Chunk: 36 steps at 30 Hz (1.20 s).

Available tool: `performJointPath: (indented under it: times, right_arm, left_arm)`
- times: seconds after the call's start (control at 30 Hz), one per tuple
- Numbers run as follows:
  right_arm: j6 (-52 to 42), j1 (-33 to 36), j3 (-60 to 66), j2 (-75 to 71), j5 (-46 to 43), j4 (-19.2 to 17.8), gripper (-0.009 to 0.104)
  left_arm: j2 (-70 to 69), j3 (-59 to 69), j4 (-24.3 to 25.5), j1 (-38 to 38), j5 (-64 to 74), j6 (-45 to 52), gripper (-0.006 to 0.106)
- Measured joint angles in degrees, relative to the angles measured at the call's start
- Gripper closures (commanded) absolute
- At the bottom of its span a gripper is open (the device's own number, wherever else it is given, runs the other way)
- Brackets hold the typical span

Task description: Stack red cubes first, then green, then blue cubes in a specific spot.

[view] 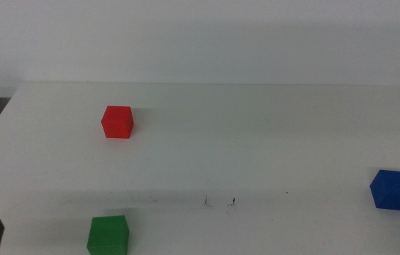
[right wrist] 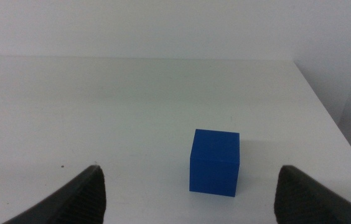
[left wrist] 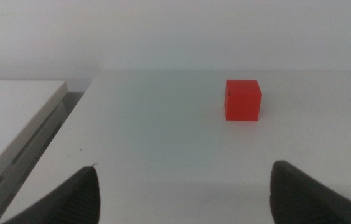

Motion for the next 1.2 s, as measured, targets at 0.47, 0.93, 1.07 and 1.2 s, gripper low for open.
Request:
performJointPath:
  times: [0.47, 0.93, 1.07, 1.2]
  right_arm:
    - [0.0, 0.0, 0.0, 0.0, 0.0, 0.0, 0.003]
    - [0.0, 0.0, 0.0, 0.0, 0.0, 0.0, 0.003]
    - [0.0, 0.0, 0.0, 0.0, 0.0, 0.0, 0.003]
    - [0.0, 0.0, 0.0, 0.0, 0.0, 0.0, 0.003]
  left_arm:
    - [39.87, -41.51, -9.49, 0.0, 37.03, 0.11, 0.007]
    - [64.28, -47.51, -11.7, -13.45, 45.3, -10.13, 0.007]
    - [64.58, -48.89, -8.36, -14.39, 41.47, -13.11, 0.007]
    - [68.55, -55.43, -2.97, -14.39, 42.37, -15.48, 0.007]
